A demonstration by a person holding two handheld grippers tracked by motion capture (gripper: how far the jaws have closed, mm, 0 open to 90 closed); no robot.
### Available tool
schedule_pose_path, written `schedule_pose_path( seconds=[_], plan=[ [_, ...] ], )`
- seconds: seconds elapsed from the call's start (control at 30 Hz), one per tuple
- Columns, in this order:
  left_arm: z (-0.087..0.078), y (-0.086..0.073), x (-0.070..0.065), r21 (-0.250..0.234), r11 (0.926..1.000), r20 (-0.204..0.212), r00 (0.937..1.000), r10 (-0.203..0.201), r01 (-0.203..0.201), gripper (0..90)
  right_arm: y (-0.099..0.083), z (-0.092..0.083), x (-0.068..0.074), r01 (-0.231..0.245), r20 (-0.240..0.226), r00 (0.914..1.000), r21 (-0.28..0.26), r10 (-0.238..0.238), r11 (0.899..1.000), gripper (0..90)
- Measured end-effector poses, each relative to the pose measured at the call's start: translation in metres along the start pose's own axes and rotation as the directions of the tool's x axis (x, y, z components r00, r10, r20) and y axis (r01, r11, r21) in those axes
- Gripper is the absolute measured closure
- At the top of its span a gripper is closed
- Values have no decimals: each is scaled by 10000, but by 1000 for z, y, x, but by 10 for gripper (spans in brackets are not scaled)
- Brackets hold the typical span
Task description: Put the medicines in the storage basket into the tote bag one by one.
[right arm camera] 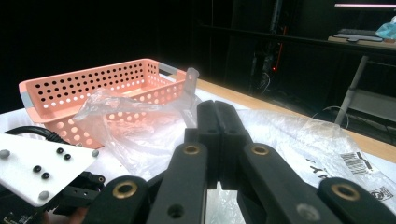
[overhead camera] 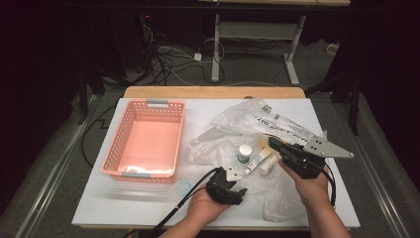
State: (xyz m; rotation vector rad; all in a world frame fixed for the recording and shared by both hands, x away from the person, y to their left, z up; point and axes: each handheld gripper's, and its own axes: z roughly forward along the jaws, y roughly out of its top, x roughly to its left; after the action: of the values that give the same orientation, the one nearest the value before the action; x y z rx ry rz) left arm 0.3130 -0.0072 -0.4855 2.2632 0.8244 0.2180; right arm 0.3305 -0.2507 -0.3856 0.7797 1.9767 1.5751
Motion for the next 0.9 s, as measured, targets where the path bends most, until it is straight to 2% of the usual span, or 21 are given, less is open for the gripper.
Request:
schedule_pose_path(
  seconds=[0.07,0.13,0.2,0.33,0.53,0.6,0.7,0.73,0.8,0.83,0.9],
  plan=[
    [-1,-1,0,-90,9999,-112,9999,-90,89,423,0,0,1,-113,-1,9999,16,113,9999,900],
    [-2,-2,2,-215,9992,-217,9991,-351,346,559,1,0,2,-65,-8,10000,9,65,10000,900],
    [-2,-2,2,-253,9988,-291,9986,-431,424,647,1,-1,1,-17,6,10000,-37,17,10000,900],
    [-1,-2,-1,-287,9996,-366,9993,-70,60,879,0,-2,1,-105,16,9999,12,105,9999,900],
    [-3,-4,6,-425,9976,220,9983,-536,545,886,-1,0,0,-100,5,9999,8,100,9999,900],
    [-6,-6,8,-740,9954,495,9972,-564,600,886,-1,0,0,-100,0,10000,-6,100,10000,900],
    [-16,-14,5,-1882,9816,488,9985,-231,319,886,0,-1,0,-144,36,9999,-82,145,9999,900],
    [-18,-15,5,-2092,9776,466,9988,-143,238,886,0,-1,0,-86,35,10000,-159,87,9998,900],
    [-22,-18,5,-2485,9680,422,9988,-241,338,886,1,-2,-2,-156,92,9998,-196,157,9997,900],
    [-24,-20,5,-2739,9612,320,9992,-237,316,886,0,-3,-2,-190,118,9997,-196,192,9996,900],
    [-29,-22,5,-3149,9489,-167,9997,169,-213,886,0,-2,-3,-206,162,9996,-174,209,9996,900]
  ],
)
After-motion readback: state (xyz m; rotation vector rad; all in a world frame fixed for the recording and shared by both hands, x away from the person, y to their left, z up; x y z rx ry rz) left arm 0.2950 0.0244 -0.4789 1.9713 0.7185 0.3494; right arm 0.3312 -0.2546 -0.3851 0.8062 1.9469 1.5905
